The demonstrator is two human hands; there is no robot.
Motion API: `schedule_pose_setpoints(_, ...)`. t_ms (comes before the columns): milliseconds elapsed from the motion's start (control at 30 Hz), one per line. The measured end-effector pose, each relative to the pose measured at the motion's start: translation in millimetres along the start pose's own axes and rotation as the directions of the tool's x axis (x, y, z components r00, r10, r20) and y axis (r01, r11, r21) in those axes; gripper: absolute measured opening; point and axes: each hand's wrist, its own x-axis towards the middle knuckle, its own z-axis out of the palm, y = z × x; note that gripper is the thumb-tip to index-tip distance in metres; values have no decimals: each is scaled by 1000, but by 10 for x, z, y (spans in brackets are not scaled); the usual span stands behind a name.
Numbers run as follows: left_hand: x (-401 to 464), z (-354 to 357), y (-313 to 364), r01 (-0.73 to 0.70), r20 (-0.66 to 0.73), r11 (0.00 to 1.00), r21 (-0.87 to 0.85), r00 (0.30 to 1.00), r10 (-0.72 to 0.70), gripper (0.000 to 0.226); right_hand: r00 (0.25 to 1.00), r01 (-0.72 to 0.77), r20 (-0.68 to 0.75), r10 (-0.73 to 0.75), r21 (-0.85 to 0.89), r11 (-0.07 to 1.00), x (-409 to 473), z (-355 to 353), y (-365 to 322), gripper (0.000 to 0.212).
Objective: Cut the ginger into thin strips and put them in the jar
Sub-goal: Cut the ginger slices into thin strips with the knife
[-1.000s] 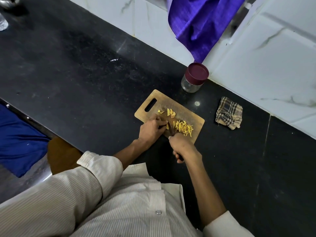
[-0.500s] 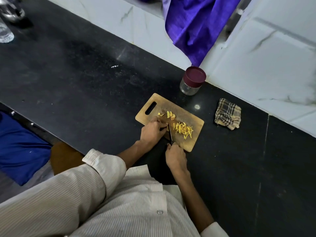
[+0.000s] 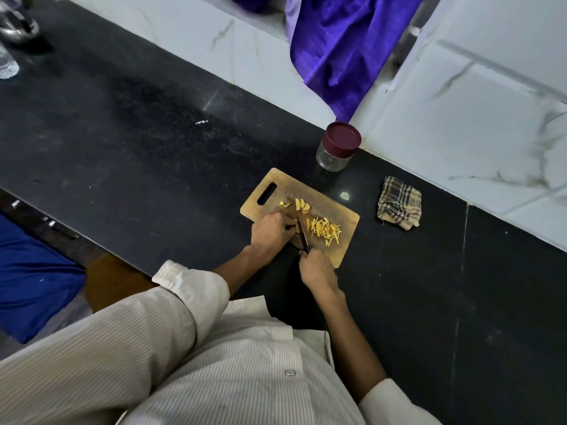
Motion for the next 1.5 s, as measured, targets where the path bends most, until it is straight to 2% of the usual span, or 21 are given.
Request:
schedule_pose_setpoints(133, 25, 2, 9, -1, 8, 1000, 17, 1000, 1, 25, 999, 33, -26, -36, -84, 996, 46, -90, -57, 37)
schedule_pose_setpoints(267, 1, 22, 42, -8, 19, 1000, 12, 1000, 8, 24, 997, 47, -53, -51, -71, 996, 56, -32, -75, 35)
schedule_pose_setpoints(433, -16, -4, 35, 25, 4, 1000, -3, 1000, -25, 21, 997, -3, -78, 6, 40, 999, 30, 97, -49, 36)
schedule_pose_setpoints(533, -23, -22, 49, 25, 6, 1000, -2, 1000, -25, 20, 999, -9, -44, 13, 84, 996, 65, 78, -47, 36)
schedule_pose_setpoints(767, -14, 38, 53, 55, -26, 972, -230, 998, -63, 24, 999, 31, 7, -32, 124, 992, 60, 70, -16, 33)
schedule_pose_setpoints(900, -9, 91, 91, 109, -58, 958, -265, 990, -129, 20, 998, 55, -1, -55, 84, 995, 34, 108, 18, 34)
schedule_pose_setpoints(1167, 9, 140, 123, 220, -63, 924, -313, 966, -251, 17, 997, 54, -52, -60, -116, 992, -8, 150, -40, 31)
schedule_pose_setpoints(1233, 21, 132, 139, 258, -44, 910, -326, 957, -287, 15, 998, 37, -40, -41, -79, 996, 9, 140, -32, 32)
schedule_pose_setpoints(1367, 30, 97, 183, 320, 3, 885, -339, 941, -339, 14, 999, -43, 6, 43, 152, 987, 69, 159, -31, 37)
schedule_pose_setpoints(1500, 7, 79, 196, 334, 1, 879, -340, 935, -355, 13, 1000, -13, -3, 14, 137, 991, 41, 155, -5, 38)
